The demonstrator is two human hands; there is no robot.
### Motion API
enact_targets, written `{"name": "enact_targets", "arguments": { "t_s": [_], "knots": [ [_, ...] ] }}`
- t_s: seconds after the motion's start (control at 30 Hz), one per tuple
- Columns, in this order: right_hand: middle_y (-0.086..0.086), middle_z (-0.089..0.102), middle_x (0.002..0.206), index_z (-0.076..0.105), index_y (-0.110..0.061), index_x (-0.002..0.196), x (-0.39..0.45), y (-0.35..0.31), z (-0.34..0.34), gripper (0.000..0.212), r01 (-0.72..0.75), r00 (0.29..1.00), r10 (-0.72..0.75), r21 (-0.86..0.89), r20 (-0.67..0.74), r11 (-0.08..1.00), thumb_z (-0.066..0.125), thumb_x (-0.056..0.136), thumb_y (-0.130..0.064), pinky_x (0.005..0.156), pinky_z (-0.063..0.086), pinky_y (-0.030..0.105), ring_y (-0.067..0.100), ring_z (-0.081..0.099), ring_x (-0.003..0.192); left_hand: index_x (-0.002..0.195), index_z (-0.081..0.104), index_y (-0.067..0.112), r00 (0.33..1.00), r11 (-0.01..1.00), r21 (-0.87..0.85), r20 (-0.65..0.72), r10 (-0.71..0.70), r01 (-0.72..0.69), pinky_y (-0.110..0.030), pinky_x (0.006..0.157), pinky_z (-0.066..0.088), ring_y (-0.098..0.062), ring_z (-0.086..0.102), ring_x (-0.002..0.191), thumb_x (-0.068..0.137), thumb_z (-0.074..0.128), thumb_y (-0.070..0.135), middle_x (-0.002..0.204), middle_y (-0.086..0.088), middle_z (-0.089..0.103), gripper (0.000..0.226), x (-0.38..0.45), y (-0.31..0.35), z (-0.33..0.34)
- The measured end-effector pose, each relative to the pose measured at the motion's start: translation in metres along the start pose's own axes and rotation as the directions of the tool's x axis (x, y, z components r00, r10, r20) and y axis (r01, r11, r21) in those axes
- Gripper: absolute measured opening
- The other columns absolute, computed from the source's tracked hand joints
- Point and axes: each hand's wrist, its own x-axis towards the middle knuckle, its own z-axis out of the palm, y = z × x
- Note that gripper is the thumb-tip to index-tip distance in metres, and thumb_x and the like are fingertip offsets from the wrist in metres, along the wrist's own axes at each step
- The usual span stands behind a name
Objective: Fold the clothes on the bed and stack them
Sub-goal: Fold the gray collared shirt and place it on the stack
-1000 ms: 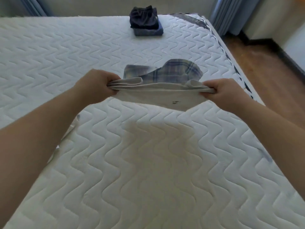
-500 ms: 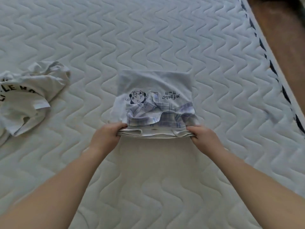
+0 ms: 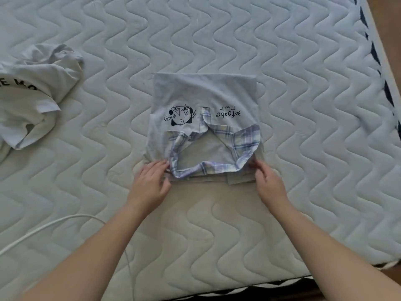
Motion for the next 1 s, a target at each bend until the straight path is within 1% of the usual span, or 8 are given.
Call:
{"name": "enact_targets", "arguments": {
  "t_s": [0.1,0.23,0.33,0.47,0.53,0.73,0.87,1.0],
  "knots": [
    [-0.004,0.059,0.134,0.049,-0.017,0.141,0.019,-0.023,0.002,0.049,-0.219,0.968,0.247,0.347,-0.038,0.912,0.050,0.099,-0.043,0.104,0.041,0.033,0.014,0.054,0.123,0.131,0.057,0.010,0.970,0.918,-0.333,-0.035,-0.242,0.217,-0.033,0.093,0.040,-0.025,0.057,0.113,0.095,0.047,0.046,0.121,-0.007,0.065,0.052,0.021,0.018,-0.006],
    [-0.004,0.069,0.116,0.059,-0.018,0.127,0.048,-0.046,0.011,0.034,-0.200,0.976,0.216,0.539,0.035,0.818,0.066,0.093,-0.021,0.093,0.051,0.031,0.013,0.065,0.109,0.143,0.043,0.017,0.905,0.682,-0.622,0.112,-0.411,0.386,-0.007,0.078,0.038,-0.009,0.056,0.099,0.093,0.063,0.038,0.115,0.003,0.057,0.059,0.060,0.038,-0.008],
    [-0.001,0.070,0.104,0.065,-0.011,0.116,0.058,-0.052,0.018,0.028,-0.169,0.980,0.199,0.489,-0.008,0.855,0.070,0.088,-0.011,0.096,0.052,0.035,0.019,0.066,0.103,0.132,0.054,0.020,0.906,0.668,-0.622,0.193,-0.376,0.409,-0.004,0.061,0.038,-0.007,0.051,0.080,0.088,0.070,0.034,0.096,0.005,0.053,0.049,0.086,0.041,-0.010],
    [-0.012,0.063,0.106,0.064,-0.006,0.125,0.056,-0.053,0.022,0.036,-0.150,0.983,0.182,0.481,-0.019,0.864,0.066,0.093,-0.023,0.091,0.044,0.023,0.006,0.060,0.100,0.098,0.064,0.029,0.958,0.906,-0.334,0.204,-0.200,0.260,-0.029,0.090,0.043,-0.017,0.047,0.102,0.081,0.076,0.040,0.104,0.002,0.045,0.024,0.104,0.041,-0.010],
    [-0.010,0.066,0.097,0.070,-0.009,0.109,0.052,-0.052,0.023,0.023,-0.148,0.987,0.156,0.533,0.031,0.833,0.060,0.097,-0.026,0.084,0.045,0.025,0.005,0.060,0.091,0.095,0.062,0.033,0.977,0.969,-0.209,0.194,-0.092,0.133,-0.036,0.101,0.038,-0.017,0.042,0.113,0.079,0.076,0.043,0.113,0.006,0.042,0.024,0.105,0.045,-0.008],
    [-0.018,0.065,0.073,0.071,-0.031,0.078,0.037,-0.055,0.036,0.033,-0.143,0.953,-0.002,0.457,0.302,0.878,0.048,0.102,-0.026,0.071,0.045,0.015,-0.002,0.059,0.073,0.107,0.071,0.024,0.983,0.965,-0.257,0.156,0.101,-0.058,-0.036,0.106,0.035,-0.018,0.040,0.120,0.090,0.066,0.038,0.128,0.003,0.047,0.022,0.090,0.051,0.009],
    [-0.012,0.069,0.087,0.069,-0.030,0.100,0.042,-0.054,0.042,0.023,-0.059,0.951,-0.039,0.306,0.306,0.950,0.047,0.103,-0.026,0.080,0.047,0.023,0.007,0.062,0.088,0.112,0.068,0.018,0.998,0.917,-0.399,0.041,0.048,-0.028,-0.035,0.107,0.039,-0.015,0.046,0.120,0.090,0.068,0.021,0.131,0.000,0.047,0.022,0.082,0.045,0.012],
    [-0.009,0.068,0.083,0.069,-0.026,0.096,0.056,-0.048,0.044,0.011,0.002,0.992,-0.021,0.152,0.122,0.988,0.057,0.097,-0.026,0.070,0.046,0.019,0.000,0.060,0.077,0.131,0.048,0.029,0.972,0.778,-0.588,0.070,-0.225,0.223,-0.024,0.091,0.048,-0.008,0.052,0.102,0.087,0.072,0.029,0.122,0.004,0.047,0.050,0.079,0.043,0.010]
  ]
}}
